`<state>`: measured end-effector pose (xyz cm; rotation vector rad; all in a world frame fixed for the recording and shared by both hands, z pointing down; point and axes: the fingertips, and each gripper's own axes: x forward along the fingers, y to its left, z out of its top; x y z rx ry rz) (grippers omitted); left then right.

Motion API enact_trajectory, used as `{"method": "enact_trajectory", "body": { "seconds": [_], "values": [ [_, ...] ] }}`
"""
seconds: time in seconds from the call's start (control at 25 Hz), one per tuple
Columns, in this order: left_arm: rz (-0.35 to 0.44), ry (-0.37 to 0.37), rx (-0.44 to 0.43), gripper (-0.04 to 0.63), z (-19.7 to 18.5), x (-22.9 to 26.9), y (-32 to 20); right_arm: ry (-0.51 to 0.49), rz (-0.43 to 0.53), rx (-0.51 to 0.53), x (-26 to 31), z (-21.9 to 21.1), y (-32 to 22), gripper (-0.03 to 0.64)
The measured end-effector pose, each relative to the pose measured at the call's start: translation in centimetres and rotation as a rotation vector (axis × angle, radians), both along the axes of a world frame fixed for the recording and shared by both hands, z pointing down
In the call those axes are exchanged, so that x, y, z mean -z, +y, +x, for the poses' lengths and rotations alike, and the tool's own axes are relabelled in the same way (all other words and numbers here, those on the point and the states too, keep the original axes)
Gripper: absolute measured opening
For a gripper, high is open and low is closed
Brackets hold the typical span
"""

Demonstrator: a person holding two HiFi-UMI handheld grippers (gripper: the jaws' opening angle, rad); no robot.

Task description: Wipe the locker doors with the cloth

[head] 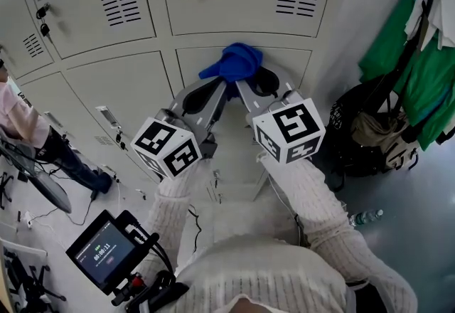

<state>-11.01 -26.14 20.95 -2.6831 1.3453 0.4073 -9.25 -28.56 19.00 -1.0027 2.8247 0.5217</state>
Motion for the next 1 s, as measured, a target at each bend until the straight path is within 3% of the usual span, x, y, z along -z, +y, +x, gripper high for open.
{"method": "enact_trajectory", "body": {
  "seconds": [0.16,0.4,1.0],
  "values": [
    [-0.016,0.031,-0.001,0.006,-0.2,-0.8,0.0,0.016,-0.014,0.010,-0.8,-0.2,0.0,0.044],
    [-0.067,0.015,0.000,0.006,-0.4,-2.8,0.0,0.026,-0.059,0.011,-2.8,-0.5,-0.1,0.044],
    [-0.272,0.055,-0.007,0.006,-0.3,-11.2,-0.8,0.061,-0.230,0.008,-11.3,-0.4,-0.5,0.044]
  ]
}}
